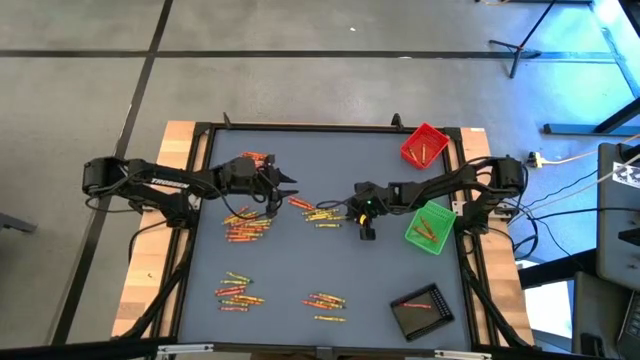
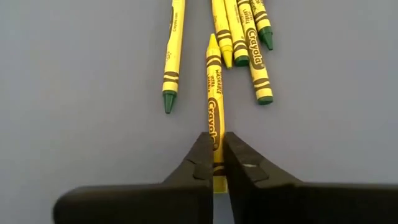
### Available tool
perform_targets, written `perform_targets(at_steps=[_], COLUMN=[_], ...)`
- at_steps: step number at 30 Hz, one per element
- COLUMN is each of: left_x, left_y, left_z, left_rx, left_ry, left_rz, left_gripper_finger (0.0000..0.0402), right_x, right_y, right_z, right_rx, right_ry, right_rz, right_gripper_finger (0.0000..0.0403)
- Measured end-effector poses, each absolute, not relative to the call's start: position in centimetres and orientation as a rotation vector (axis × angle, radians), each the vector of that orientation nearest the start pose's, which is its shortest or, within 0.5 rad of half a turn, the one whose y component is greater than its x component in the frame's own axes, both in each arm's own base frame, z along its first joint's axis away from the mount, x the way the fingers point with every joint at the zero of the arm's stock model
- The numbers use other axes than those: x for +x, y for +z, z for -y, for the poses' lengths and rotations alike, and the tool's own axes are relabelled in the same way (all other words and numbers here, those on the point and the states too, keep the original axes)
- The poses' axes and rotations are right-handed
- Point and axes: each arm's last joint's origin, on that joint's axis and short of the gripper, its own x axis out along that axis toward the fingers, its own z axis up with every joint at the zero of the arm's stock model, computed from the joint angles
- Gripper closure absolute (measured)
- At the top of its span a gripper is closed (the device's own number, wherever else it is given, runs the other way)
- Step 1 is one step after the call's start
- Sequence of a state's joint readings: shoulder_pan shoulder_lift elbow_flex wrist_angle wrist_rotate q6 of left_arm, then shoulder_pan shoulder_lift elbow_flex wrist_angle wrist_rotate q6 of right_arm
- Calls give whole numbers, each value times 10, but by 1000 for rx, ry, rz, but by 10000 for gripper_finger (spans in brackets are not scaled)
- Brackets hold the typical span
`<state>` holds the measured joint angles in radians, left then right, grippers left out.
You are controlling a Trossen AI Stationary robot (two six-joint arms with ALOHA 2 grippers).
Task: Sort crayons
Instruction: Put the light green crayon into the red bin
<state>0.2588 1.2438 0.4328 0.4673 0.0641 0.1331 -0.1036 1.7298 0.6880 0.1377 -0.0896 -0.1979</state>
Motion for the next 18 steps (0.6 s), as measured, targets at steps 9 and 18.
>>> perform_targets(at_steps=[9, 18], left_x=[231, 231], left_y=[185, 185], left_z=[-59, -59], left_rx=[76, 76], left_ry=[170, 170], left_rz=[-351, -351], left_gripper_finger=[274, 274], right_x=[295, 287], right_y=[112, 139], right_z=[28, 28], right_rx=[-115, -97], right_ry=[81, 49], right_rz=[-880, -827], right_gripper_finger=[387, 383])
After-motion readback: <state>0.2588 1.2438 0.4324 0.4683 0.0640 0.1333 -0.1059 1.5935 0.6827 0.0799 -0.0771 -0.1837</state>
